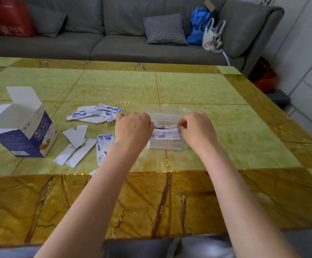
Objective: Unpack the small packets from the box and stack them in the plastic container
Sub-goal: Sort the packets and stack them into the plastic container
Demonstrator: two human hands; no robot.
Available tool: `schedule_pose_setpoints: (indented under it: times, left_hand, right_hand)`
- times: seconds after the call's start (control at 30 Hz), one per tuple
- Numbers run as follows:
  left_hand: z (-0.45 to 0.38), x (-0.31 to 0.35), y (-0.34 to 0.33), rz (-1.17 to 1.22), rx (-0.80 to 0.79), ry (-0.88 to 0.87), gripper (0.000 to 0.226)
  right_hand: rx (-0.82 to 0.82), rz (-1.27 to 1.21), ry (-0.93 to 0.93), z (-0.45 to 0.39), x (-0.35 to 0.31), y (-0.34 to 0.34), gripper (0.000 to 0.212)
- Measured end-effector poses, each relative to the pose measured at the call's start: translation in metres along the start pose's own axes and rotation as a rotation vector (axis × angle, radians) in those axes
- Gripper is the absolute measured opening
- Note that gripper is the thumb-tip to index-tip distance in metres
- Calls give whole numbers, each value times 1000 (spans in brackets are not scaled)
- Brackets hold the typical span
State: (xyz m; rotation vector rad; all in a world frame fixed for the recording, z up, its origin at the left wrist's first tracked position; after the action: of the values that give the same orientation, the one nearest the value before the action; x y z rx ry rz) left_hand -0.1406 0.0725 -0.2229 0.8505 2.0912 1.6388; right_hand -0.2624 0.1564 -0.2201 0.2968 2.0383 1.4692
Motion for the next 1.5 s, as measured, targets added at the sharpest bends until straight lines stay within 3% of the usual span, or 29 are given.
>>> schedule_pose_setpoints:
  times: [0.23,0.37,0.47,0.57,0.67,0.73,0.9,1.2,1.37,1.5]
  left_hand:
    - [2,0,9,69,24,-6,31]
    - [7,-18,36,241,168,19,27]
    - [15,-49,43,312,182,101,25]
    - [32,-75,36,271,94,155,23]
    - [54,-97,12,199,-99,188,19]
    - [68,-106,-7,178,-225,201,20]
    - [83,-105,-28,67,-305,164,52]
    - [79,-115,-24,285,-326,203,22]
    - [77,-130,-1,302,-263,227,17]
    - [73,-107,-2,385,-334,96,18]
  right_hand:
    - [52,-15,0,0,-2,7,24]
    - [150,-246,78,5,-29,32,20]
    - [79,-367,201,21,-69,32,18]
    - [-111,-332,344,39,-109,0,20]
    - [-352,-190,418,58,-135,-47,24]
    - [-415,-118,435,66,-139,-67,32]
    - [-404,48,464,67,-140,-94,42]
    - [-462,-31,379,58,-135,-91,34]
    - [-290,1,582,66,-146,-61,17]
    - [-347,6,628,77,-154,-67,19]
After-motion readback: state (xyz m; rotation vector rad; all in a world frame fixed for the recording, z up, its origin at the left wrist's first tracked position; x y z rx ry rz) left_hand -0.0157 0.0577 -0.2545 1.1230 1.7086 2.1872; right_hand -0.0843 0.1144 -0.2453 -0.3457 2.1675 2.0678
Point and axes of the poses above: each hand's wrist, its own z-axis away from the middle knuckle, its own y-axis out of the back of the hand, x = y × z, the point moved 8 cm from there along -z, towards the middle knuckle, and after that the axes turned 3 degrees about -y, right-handed, at the moved point
